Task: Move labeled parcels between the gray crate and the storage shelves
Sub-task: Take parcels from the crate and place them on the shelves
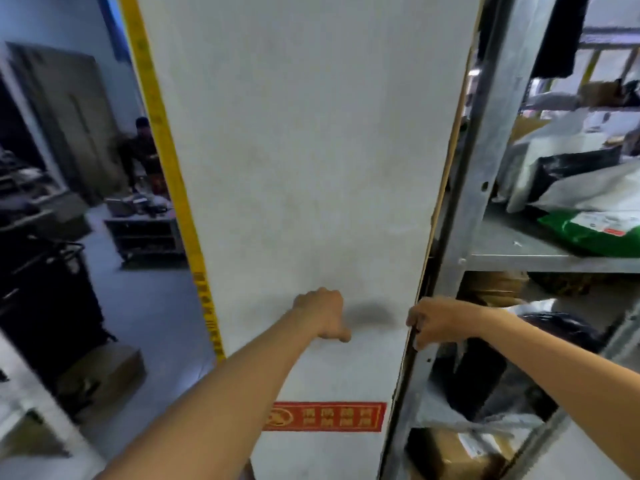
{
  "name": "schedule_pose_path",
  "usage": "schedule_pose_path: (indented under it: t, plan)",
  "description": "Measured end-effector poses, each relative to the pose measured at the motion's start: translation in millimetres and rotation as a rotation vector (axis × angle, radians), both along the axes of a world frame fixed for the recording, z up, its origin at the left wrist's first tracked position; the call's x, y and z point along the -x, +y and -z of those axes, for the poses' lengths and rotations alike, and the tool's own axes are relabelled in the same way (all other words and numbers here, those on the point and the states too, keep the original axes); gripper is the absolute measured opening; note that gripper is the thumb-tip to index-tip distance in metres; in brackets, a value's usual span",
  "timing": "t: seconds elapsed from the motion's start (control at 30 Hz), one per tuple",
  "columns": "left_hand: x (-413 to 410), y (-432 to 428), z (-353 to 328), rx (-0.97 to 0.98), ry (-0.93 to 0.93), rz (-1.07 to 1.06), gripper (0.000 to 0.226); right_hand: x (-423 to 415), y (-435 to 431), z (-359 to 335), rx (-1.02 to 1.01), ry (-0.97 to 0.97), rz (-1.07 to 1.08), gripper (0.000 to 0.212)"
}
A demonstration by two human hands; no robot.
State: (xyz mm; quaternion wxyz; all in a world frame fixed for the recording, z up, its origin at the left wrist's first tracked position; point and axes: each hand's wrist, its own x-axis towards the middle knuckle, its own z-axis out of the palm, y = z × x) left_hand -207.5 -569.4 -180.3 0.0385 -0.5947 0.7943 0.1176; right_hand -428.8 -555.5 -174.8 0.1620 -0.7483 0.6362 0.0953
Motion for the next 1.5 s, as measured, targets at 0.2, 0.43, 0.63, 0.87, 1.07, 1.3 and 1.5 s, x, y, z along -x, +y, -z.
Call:
schedule_pose_path:
  t: [0.2,0.43,0.63,0.87,1.07,1.3,1.5]
  plan:
    - [-99,49,-24,0.025,-0.006,-0.190,0.046,-90,12,-20,0.025,-0.025,-0.145,0.052]
    - [-202,110,-60,0.052,-0.005,-0.451,0.033,-213,24,-56,0.076,-0.083,-0.437,0.052]
    - [-280,174,-115,0.100,-0.042,-0.735,0.031,-327,31,-118,0.167,-0.110,-0.813,0.045]
    - [-336,243,-166,0.256,-0.130,-1.051,0.038,-425,61,-170,0.159,-0.207,-1.080,0.058]
    - [-356,292,-184,0.232,-0.259,-1.198,0.048,-476,108,-197,0.201,-0.248,-1.268,0.053]
    - [-370,353,-204,0.295,-0.267,-1.414,0.046,-525,155,-222,0.312,-0.315,-1.432,0.060]
    - [-389,410,-221,0.289,-0.280,-1.511,0.036,-562,190,-248,0.424,-0.390,-1.556,0.050]
